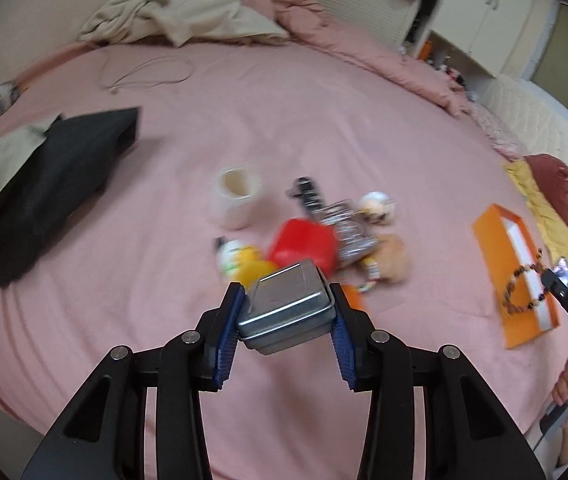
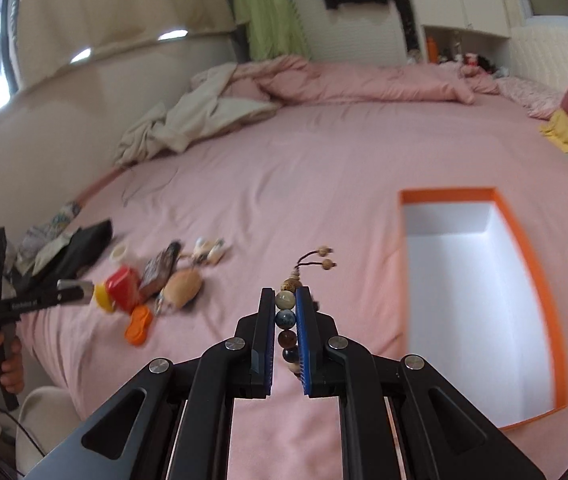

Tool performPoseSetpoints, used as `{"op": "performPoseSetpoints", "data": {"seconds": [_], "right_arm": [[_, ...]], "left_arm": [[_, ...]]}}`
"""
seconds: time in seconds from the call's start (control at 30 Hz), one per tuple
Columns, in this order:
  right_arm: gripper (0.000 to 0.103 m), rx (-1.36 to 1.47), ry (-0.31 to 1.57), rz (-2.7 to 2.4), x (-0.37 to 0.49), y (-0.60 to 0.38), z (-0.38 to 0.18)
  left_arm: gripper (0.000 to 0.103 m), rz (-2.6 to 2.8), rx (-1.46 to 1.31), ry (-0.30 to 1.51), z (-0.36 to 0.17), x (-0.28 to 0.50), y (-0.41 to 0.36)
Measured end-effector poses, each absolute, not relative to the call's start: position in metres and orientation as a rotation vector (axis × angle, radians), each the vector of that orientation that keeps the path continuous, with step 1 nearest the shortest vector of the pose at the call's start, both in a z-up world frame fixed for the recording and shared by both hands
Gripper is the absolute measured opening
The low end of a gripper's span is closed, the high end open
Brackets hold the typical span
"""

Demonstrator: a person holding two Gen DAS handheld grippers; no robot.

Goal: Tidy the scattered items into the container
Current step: 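Carry the silver tin and bead bracelet over the orange box and lower them inside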

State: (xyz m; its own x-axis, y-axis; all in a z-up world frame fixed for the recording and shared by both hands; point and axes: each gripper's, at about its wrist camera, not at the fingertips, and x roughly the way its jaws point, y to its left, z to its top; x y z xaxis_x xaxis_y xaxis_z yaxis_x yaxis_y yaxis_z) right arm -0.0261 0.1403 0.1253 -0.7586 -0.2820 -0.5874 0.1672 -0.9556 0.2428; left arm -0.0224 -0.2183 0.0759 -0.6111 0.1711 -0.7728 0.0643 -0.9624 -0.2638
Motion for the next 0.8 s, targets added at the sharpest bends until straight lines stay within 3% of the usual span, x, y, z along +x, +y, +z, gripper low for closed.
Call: {"op": "performPoseSetpoints", "data": {"seconds": [0.23,0.5,0.8], "right_arm": [[0.010,1.019,-0.332,-2.856,-0.021,0.210,0.120],[0.010,1.135,-0.409,-2.890,-0.005,0.245,0.094],[0.010,1.199,-0.394,-2.890,-0.003,0.257,0.083]], "left_arm": [[0.043,2.573,-1.218,-0.349,0.102,-0.046,-0.117],[0.043,2.364,-1.226,-0.316,0.095,-0.066,-0.001],[0.043,2.254,-1.242,-0.220,0.100,-0.072,0.078]]}}
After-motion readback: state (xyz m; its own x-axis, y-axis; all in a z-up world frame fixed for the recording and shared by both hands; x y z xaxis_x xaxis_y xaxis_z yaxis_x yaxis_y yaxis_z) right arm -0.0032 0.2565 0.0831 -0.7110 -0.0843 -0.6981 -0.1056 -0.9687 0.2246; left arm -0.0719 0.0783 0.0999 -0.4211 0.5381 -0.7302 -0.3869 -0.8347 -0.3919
